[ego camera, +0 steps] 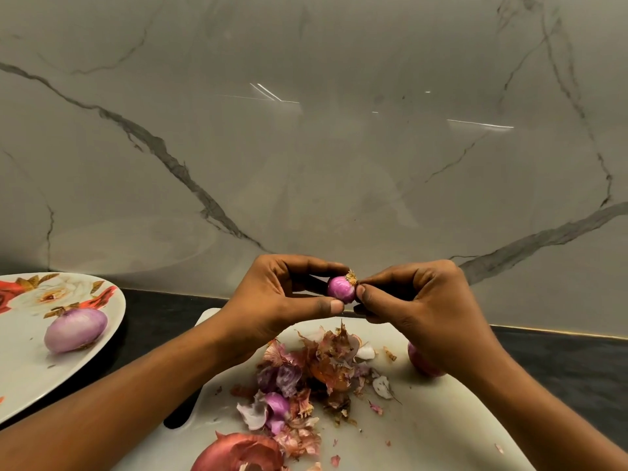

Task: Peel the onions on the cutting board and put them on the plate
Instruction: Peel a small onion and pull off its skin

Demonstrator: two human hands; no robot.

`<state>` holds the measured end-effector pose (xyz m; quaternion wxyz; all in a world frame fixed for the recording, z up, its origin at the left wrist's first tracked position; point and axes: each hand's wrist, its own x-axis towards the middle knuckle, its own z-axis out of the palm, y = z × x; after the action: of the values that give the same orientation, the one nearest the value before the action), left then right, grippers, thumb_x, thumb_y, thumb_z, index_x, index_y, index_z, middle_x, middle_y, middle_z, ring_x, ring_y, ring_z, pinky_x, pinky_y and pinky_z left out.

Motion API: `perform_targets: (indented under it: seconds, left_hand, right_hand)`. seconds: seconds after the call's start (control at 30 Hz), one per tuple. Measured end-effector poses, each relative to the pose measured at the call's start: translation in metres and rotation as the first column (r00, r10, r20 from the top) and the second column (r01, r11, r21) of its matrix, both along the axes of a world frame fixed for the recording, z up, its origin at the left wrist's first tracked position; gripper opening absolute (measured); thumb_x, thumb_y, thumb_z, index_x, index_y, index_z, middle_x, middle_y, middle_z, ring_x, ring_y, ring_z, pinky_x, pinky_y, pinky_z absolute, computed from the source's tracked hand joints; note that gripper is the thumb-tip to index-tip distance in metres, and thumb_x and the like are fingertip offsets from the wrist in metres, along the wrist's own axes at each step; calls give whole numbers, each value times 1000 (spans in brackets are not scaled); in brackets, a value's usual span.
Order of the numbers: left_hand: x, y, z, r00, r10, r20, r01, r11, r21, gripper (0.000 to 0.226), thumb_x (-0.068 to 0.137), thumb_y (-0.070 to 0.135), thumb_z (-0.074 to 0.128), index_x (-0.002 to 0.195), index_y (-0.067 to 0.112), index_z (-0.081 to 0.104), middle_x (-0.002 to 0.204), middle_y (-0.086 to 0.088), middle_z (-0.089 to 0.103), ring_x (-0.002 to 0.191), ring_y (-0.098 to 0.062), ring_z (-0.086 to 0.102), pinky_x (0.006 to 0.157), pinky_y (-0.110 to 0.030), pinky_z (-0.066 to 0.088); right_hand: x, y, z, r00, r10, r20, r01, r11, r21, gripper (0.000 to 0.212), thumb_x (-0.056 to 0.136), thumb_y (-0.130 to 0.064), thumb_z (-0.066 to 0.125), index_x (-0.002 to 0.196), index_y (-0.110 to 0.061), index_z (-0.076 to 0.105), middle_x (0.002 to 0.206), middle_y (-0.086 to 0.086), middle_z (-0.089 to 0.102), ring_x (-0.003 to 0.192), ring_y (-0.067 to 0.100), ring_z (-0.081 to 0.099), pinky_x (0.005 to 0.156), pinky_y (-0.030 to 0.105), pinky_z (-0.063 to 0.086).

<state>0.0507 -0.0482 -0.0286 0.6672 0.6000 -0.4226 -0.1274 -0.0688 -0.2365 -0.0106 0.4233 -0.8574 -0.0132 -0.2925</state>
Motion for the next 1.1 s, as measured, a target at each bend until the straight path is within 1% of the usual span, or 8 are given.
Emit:
perform_targets:
  seconds: [0.17, 0.3, 0.4, 0.47, 0.57, 0.73, 0.9, 1.1]
  left_hand:
    - [-2, -1, -1, 997, 37, 60, -38, 999, 14, 46, 68, 10, 87, 113, 15, 78, 107, -3, 81, 104, -21, 78, 85, -26, 62]
    - [-4, -2, 0, 1000, 7, 19, -8, 1000, 3, 44, 73, 13, 85, 116, 15, 77, 110, -4, 81, 105, -23, 77, 87, -29, 62]
    - [-3, -1, 1, 994, -72, -83, 69, 997, -36, 41, 81, 8, 81, 122, 7, 74, 115, -13, 78, 107, -33, 76, 89, -33, 62]
    - [-2, -1, 1, 978, -132, -162, 121, 989, -81, 37, 87, 3, 79, 124, 3, 72, 119, -18, 76, 107, -40, 75, 89, -34, 62]
    - [1, 0, 2, 949, -192, -250, 163, 978, -130, 37, 87, 4, 70, 124, 4, 73, 123, -22, 74, 107, -43, 74, 87, -34, 63]
    - [5, 0, 3, 925, -235, -297, 193, 967, -164, 38, 88, 5, 69, 126, 6, 73, 126, -25, 71, 106, -42, 74, 89, -36, 63]
    - [4, 0, 2, 956, -159, -246, 136, 985, -110, 41, 88, 1, 72, 129, 5, 69, 124, -17, 75, 113, -37, 74, 91, -33, 62]
    - [2, -1, 1, 975, -93, -203, 78, 993, -85, 45, 79, 3, 75, 124, 9, 71, 119, -12, 78, 111, -33, 75, 95, -36, 62]
  right_hand:
    - [0, 3, -3, 998, -55, 23, 57, 991, -123, 5, 87, -27, 79, 90, -25, 81, 75, -10, 77, 65, 11, 75, 63, 37, 65]
    - [-1, 5, -2, 997, -50, 52, 55, 993, -105, 18, 82, -40, 75, 89, -23, 78, 77, -10, 77, 66, 12, 75, 64, 37, 65]
    - [2, 2, -2, 995, -69, 65, 75, 992, -98, 2, 88, -24, 77, 88, -22, 77, 75, -6, 76, 67, 10, 76, 65, 36, 66]
    - [3, -1, -3, 992, -93, 80, 100, 992, -79, 7, 91, -14, 75, 88, -20, 77, 75, -3, 76, 68, 11, 76, 66, 36, 66]
    - [3, -1, -2, 990, -115, 86, 121, 990, -76, 10, 91, -12, 76, 86, -21, 77, 75, -4, 76, 69, 10, 77, 68, 34, 67]
    - [2, -2, -3, 990, -122, 64, 127, 989, -78, 12, 88, -11, 79, 87, -22, 79, 76, -6, 77, 70, 9, 77, 68, 30, 66]
    - [-1, 1, 3, 999, 37, 10, -38, 980, 193, 19, 88, -1, 78, 100, -15, 79, 87, 2, 81, 79, 19, 80, 71, 32, 66]
    - [-1, 4, 3, 995, 95, -12, -89, 968, 235, 37, 74, -32, 81, 107, -15, 79, 92, 2, 82, 84, 20, 80, 70, 30, 65]
